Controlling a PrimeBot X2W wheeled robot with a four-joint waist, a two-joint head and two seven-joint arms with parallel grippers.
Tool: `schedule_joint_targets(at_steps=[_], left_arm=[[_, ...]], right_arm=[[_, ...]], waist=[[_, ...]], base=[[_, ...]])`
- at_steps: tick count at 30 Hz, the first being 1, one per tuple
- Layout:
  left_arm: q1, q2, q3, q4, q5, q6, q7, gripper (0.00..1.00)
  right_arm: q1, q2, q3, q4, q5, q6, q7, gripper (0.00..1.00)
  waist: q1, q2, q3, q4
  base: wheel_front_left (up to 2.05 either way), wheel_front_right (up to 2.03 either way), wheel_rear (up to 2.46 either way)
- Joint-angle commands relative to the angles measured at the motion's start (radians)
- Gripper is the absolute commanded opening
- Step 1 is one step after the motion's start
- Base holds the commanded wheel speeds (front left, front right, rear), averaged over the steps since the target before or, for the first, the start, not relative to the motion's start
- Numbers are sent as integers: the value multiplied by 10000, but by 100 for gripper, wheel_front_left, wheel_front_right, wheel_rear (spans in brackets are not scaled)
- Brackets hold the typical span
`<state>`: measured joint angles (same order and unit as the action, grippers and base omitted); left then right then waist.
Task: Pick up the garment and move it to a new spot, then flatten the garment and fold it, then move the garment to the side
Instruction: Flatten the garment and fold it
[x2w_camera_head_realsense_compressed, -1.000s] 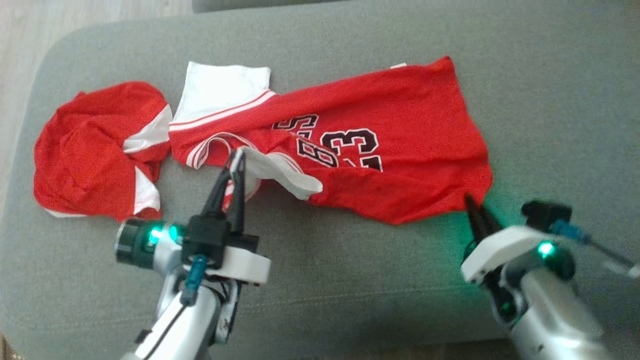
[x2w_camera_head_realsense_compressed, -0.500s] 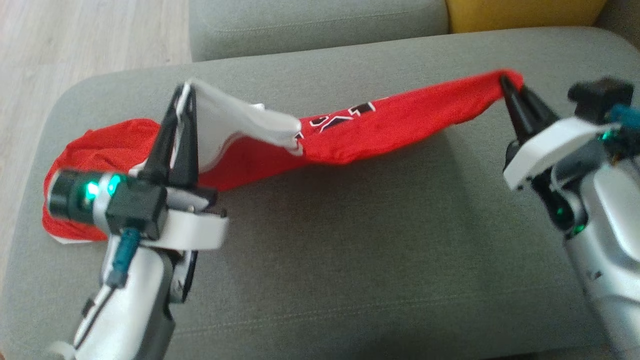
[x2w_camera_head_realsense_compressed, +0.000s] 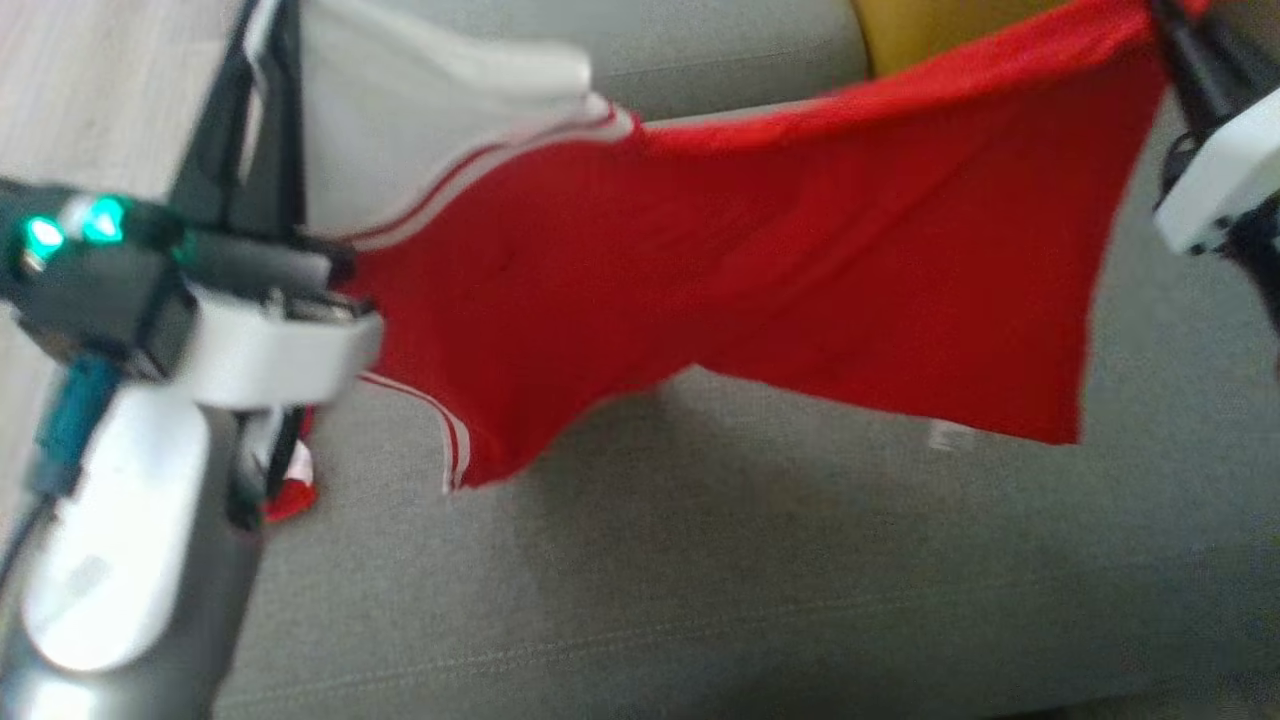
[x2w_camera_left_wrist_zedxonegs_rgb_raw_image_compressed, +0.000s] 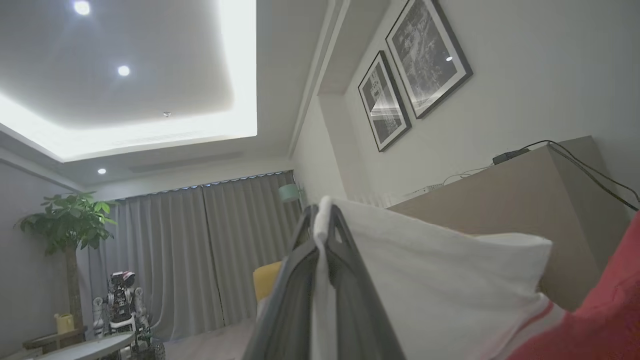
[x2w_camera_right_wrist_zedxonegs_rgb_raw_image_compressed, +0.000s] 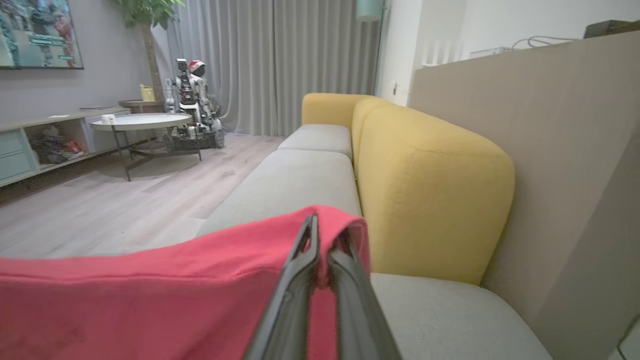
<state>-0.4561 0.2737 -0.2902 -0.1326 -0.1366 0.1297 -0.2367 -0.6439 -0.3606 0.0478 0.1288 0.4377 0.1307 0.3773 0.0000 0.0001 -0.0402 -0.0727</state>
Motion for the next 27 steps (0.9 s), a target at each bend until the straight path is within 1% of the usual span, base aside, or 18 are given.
schedule_joint_targets(at_steps=[1, 4, 8, 10, 12, 13, 14, 17, 20, 24, 26, 27], left_arm=[[-1079, 474, 526, -350, -2, -95, 218, 0], [-1984, 662, 520, -142, -44, -397, 665, 0], [-3767, 725, 397, 664, -186, -947, 1244, 0], [-4893, 737, 212, 1229, -80, -1262, 1427, 0], [-6100, 659, 36, 1927, 28, -1540, 1528, 0], [-6100, 659, 36, 1927, 28, -1540, 1528, 0], [-6730, 614, -53, 2320, 119, -1657, 1519, 0], [-8624, 392, -113, 3613, 306, -1780, 1314, 0], [-10377, 125, 0, 4860, 536, -1547, 600, 0], [-12092, -271, 201, 6085, 668, -1120, -123, 0], [-12505, -456, 157, 6293, 723, -1068, -226, 0], [-12639, -543, 118, 6182, 747, -1083, -237, 0]], right_arm=[[-500, 131, -174, -605, -150, 0, 553, 0], [-773, 300, -529, -1014, -423, 0, 1568, 0], [-1813, 738, -821, -873, -342, 0, 2504, 0], [-2607, 832, -745, -549, -390, 0, 2701, 0], [-3612, 989, -684, -60, -414, 0, 2633, 0], [-3612, 989, -684, -60, -414, 0, 2633, 0], [-4189, 1011, -606, 210, -522, 0, 2452, 0], [-6079, 1185, -591, 1197, -951, 0, 1293, 0], [-7822, 1469, -859, 2395, -1418, 0, -567, 0], [-9453, 1664, -1108, 3911, -2065, 0, -3193, 0], [-9916, 1691, -1283, 4598, -2200, 0, -4277, 0], [-10056, 1706, -1406, 4929, -2205, 0, -4736, 0]], waist=[[0, -1, 140, -29], [0, -1, 501, -93], [0, -1, 1650, -203], [0, -1, 2435, -242], [0, -1, 3256, -283], [0, -1, 3256, -283], [0, -1, 3653, -295], [0, -1, 4731, -308], [0, -1, 5408, -230], [0, -1, 5725, -118], [0, -1, 5763, -52], [0, -1, 5791, -23]], base=[[0, 0, 0], [0, 0, 0], [0, 0, 0], [0, 0, 0], [0, 0, 0], [0, 0, 0], [0, 0, 0], [0, 0, 0], [0, 0, 0], [0, 0, 0], [0, 0, 0], [0, 0, 0]])
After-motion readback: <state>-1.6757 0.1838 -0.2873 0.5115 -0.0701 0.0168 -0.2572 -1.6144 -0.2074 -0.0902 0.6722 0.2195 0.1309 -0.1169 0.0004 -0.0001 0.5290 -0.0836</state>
